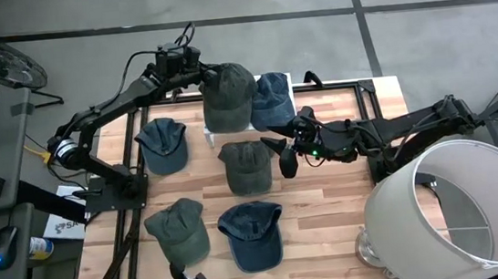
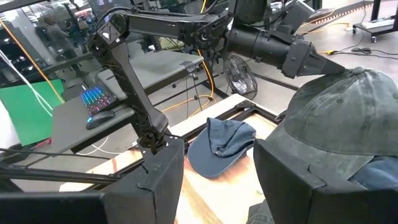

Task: Pick & Place hat
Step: Put the bottom right gray cap on the shelf, then put the bottom blue cap on the shelf

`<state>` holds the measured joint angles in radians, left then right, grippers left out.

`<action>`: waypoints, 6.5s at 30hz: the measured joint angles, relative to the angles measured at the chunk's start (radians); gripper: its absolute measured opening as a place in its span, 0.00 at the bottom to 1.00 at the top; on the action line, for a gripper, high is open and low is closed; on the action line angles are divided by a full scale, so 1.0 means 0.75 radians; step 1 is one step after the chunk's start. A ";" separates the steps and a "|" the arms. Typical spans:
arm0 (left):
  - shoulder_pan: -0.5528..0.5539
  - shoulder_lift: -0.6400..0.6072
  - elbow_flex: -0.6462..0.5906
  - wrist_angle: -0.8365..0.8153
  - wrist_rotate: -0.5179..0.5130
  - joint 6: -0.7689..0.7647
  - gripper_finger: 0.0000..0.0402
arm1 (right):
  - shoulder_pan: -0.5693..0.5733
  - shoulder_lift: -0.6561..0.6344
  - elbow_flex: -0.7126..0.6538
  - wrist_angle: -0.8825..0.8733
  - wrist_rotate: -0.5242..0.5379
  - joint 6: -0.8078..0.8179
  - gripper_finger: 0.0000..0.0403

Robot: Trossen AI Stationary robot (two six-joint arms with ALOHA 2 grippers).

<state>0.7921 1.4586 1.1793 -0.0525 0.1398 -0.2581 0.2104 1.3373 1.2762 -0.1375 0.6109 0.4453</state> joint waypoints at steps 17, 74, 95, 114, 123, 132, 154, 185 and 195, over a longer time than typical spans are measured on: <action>0.000 0.000 0.000 0.001 -0.006 0.037 0.24 | 0.000 0.000 -0.001 -0.001 0.024 0.000 0.46; -0.675 -0.520 0.312 -1.094 -0.502 -0.015 0.35 | 0.178 0.007 -0.459 -0.087 -0.272 1.213 0.46; -0.973 -0.395 0.310 -1.152 -0.774 -0.117 0.35 | 0.270 0.007 -0.816 0.245 -0.329 1.304 0.46; -0.973 -0.352 0.311 -1.121 -0.732 -0.117 0.35 | 0.243 0.102 -0.816 0.338 -0.479 -0.551 0.46; -0.973 -0.353 0.311 -1.120 -0.721 -0.117 0.35 | 0.240 0.245 -0.816 0.508 -0.473 -0.668 0.46; -0.973 -0.353 0.311 -1.119 -0.721 -0.117 0.35 | 0.235 0.305 -0.816 0.533 -0.512 -0.675 0.46; -0.973 -0.353 0.311 -1.110 -0.721 -0.123 0.35 | 0.127 0.330 -0.815 0.543 -0.666 -0.780 0.42; -0.970 -0.353 0.311 -1.110 -0.718 -0.121 0.35 | 0.125 0.406 -0.778 0.649 -0.781 -0.366 0.02; -0.970 -0.353 0.311 -1.106 -0.650 -0.142 0.35 | 0.123 0.405 -0.530 0.503 -0.758 -0.294 0.01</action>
<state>0.0647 1.1938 1.4128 -0.8816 -0.3473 -0.3646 0.3023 1.6413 0.8787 0.2400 0.0426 0.2248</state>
